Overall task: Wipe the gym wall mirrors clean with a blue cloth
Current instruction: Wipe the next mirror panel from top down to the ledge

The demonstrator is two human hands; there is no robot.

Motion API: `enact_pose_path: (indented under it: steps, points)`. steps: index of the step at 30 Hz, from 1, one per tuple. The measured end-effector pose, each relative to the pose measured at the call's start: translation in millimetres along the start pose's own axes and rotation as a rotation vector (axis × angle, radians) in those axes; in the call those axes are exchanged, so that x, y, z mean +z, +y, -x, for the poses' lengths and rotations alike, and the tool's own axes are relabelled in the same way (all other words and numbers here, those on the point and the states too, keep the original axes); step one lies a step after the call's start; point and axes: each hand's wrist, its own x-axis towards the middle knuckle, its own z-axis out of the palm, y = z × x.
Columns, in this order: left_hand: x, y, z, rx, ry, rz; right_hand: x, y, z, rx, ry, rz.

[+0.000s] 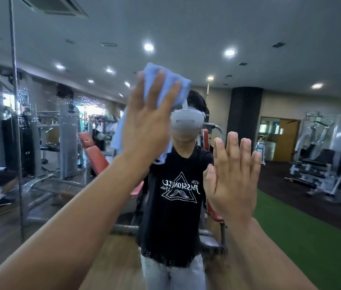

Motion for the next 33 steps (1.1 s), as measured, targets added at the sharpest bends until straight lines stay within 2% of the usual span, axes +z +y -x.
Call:
enact_pose_path:
  steps: [2,5,10,12,15,19,23,26,30,33]
  points:
    - [8,23,3,0.124,-0.016,0.021,1,1,0,0.002,0.014,-0.002]
    - [7,39,55,0.266,-0.087,0.08,1,1,1,0.036,0.032,-0.034]
    - [-19,-6,157,0.468,-0.231,0.026,0,2,1,0.036,0.02,-0.037]
    - [-30,-41,158,0.435,-0.241,-0.002,0,0,2,0.037,0.02,-0.034]
    - [-35,-70,116,0.26,-0.191,-0.042,1,-2,1,0.041,0.01,-0.019]
    - [-19,-43,43,0.083,-0.087,0.004,1,-2,1,0.038,0.021,0.006]
    - [4,7,44,0.175,-0.006,0.034,1,0,1,0.029,0.033,0.0]
    - [3,28,96,0.309,-0.099,0.097,2,2,0,0.029,0.026,-0.03]
    - [-16,-4,165,0.428,-0.231,0.094,1,3,1,0.026,0.016,-0.034]
    - [-31,-46,170,0.346,-0.263,0.067,2,1,1,0.033,0.017,-0.041]
